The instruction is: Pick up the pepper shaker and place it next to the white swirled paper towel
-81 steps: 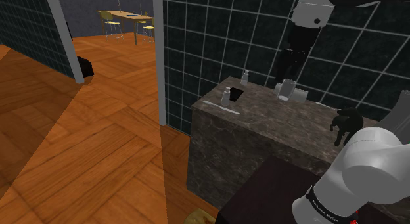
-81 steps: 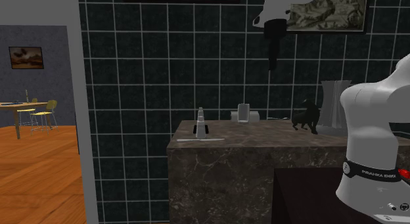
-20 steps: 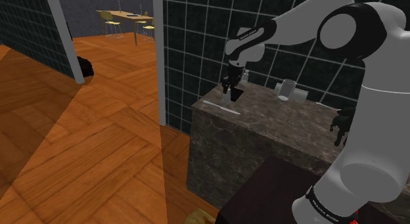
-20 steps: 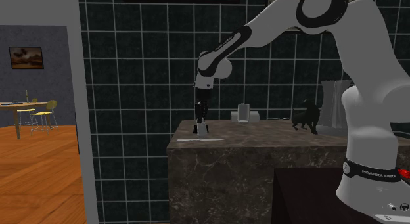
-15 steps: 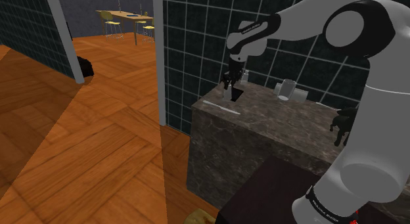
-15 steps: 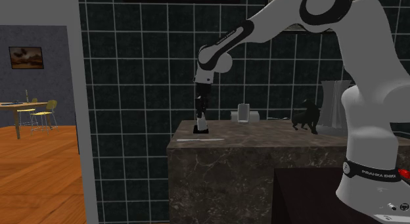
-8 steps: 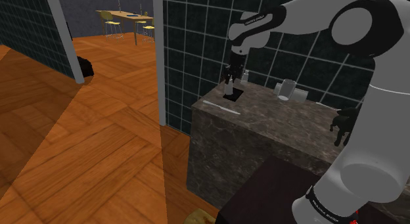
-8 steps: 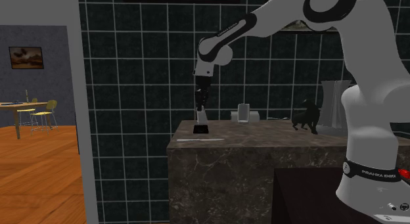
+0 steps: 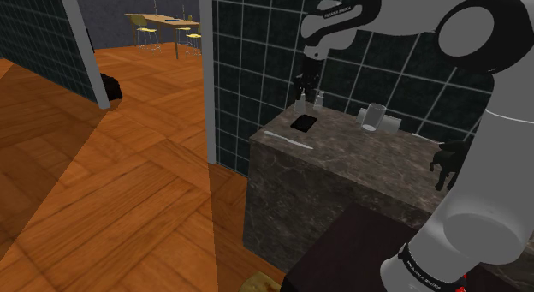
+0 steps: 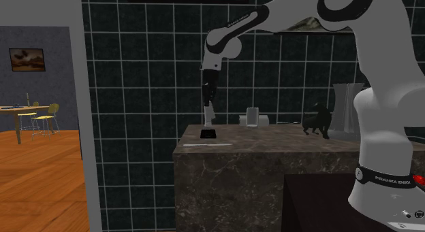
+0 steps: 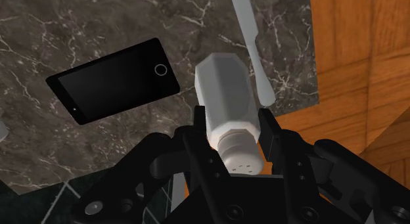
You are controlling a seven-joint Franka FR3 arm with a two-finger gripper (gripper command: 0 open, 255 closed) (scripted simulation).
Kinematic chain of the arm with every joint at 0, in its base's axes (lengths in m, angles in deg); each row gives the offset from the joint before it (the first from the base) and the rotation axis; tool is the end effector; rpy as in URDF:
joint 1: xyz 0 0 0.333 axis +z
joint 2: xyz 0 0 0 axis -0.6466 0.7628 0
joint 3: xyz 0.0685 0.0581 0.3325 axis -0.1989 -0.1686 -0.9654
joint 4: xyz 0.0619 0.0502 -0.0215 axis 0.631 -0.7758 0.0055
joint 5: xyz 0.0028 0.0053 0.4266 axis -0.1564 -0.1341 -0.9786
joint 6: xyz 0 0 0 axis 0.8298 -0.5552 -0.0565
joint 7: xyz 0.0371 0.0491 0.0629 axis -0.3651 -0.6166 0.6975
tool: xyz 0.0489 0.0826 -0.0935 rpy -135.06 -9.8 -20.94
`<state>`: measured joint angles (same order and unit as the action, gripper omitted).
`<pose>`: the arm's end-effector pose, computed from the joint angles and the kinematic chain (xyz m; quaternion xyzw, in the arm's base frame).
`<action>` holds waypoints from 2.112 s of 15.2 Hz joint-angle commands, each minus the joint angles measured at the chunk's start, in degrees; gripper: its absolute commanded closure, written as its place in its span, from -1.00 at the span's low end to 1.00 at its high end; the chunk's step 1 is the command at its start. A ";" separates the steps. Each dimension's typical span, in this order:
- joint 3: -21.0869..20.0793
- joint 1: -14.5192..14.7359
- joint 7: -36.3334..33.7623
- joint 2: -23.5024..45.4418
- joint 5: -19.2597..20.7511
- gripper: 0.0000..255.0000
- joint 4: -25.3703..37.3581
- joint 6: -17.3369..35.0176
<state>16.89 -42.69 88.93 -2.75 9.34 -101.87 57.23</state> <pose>0.6357 -0.2110 0.4568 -0.9976 0.0511 -0.0436 0.0192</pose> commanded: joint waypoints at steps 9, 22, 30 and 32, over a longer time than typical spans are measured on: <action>0.22 -0.17 -0.72 -0.76 0.56 1.00 6.84 -7.55; 5.77 -7.36 12.24 -6.32 0.94 1.00 0.70 -7.81; 10.36 -13.30 22.93 -5.96 -0.17 1.00 1.12 -9.02; 11.48 -14.96 25.75 -5.24 -0.74 1.00 1.94 -9.53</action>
<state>27.86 -56.91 113.33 -8.20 8.81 -100.15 47.86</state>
